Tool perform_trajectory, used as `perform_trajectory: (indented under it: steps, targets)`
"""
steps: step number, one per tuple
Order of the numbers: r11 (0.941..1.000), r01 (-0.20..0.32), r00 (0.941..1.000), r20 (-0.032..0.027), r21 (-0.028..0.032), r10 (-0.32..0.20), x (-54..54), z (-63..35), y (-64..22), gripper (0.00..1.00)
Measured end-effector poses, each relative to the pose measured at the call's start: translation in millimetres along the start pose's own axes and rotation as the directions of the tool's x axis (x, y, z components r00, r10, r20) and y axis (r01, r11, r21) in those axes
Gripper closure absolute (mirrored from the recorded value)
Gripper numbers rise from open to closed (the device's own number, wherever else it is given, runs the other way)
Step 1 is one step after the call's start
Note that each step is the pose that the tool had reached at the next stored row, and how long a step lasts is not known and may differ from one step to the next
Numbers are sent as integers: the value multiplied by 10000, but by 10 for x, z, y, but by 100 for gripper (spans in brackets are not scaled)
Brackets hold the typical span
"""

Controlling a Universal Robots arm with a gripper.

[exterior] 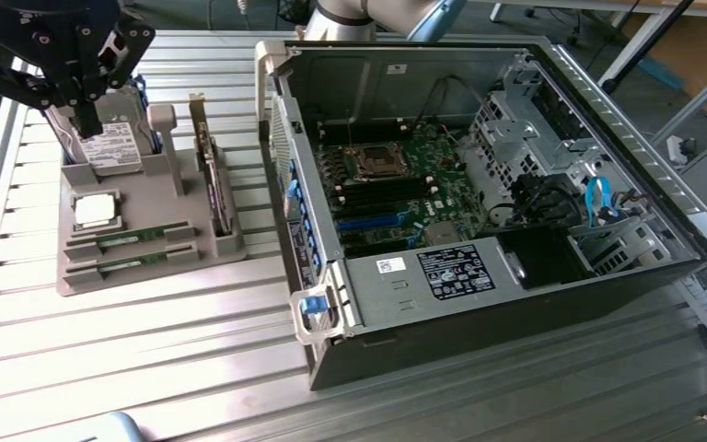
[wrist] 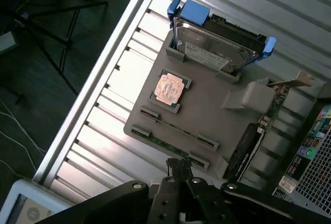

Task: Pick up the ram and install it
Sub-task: 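Pick up the ram and move it above insertion slot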

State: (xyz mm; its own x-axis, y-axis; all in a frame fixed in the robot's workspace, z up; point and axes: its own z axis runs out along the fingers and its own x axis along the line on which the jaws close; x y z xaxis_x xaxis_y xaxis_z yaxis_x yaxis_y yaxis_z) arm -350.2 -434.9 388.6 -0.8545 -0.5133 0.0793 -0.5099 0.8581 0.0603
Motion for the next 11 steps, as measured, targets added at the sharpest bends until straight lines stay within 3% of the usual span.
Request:
perform_trajectory:
  steps: [5, 11]
  targets:
    - [9989, 464, 9989, -108, -13, -464, 0, 0, 0, 89]
    - [9989, 473, 9988, -111, -15, -473, 0, 0, 0, 89]
